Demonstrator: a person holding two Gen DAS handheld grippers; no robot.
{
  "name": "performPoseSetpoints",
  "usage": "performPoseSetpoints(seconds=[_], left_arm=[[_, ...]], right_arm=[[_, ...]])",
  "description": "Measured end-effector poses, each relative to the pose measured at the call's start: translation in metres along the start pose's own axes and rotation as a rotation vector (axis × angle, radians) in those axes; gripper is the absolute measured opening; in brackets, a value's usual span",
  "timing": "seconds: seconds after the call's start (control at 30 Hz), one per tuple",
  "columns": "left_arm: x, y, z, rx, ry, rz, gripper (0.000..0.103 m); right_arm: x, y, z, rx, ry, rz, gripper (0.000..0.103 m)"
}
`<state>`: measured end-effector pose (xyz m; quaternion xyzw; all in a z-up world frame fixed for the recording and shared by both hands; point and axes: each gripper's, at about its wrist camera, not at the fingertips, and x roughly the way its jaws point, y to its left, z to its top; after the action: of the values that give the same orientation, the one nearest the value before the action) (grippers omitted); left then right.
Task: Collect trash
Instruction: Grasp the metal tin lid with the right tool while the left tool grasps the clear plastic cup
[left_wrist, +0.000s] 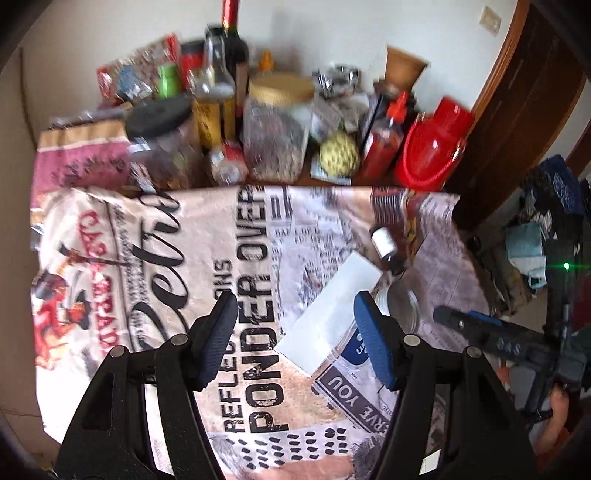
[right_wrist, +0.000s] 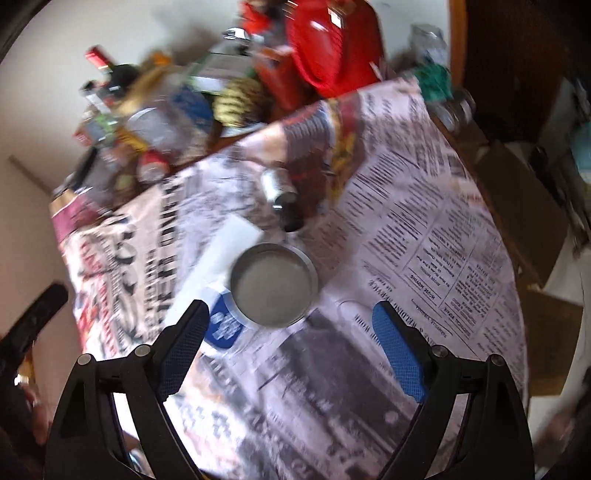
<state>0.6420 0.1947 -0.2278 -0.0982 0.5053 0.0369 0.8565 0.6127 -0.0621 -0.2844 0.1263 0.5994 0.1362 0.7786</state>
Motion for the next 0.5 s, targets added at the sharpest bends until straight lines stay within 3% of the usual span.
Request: performPoseSetpoints(seconds=[0.03, 0.1, 0.23, 0.33, 0.5], left_arm=[[0.010, 0.000, -0.002, 0.001, 0.021, -0.014, 0.065], [0.024, -0.001, -0.006, 0.002, 0.056, -0.039, 0.064], [0.048, -0.007, -0.014, 0.014, 0.115, -0.089, 0.062], [0.063, -0.015, -0.019, 0.047, 0.149, -0.104, 0.056], [0.083, -0.021, -0.022, 0.072, 0.193, -0.134, 0.041]], right_arm=[[0.008, -0.006, 0.001, 0.016, 0.008, -0.005, 0.073], [0.020, -0.011, 0.002, 0.027, 0.037, 0.000, 0.054], [0.036, -0.016, 0.001, 0.024, 0.065, 0.041, 0.044], [0.044, -0.013, 0.000, 0.001, 0.058, 0.030, 0.024], [0.052, -0.008, -0.001, -0.026, 0.022, -0.016, 0.019]])
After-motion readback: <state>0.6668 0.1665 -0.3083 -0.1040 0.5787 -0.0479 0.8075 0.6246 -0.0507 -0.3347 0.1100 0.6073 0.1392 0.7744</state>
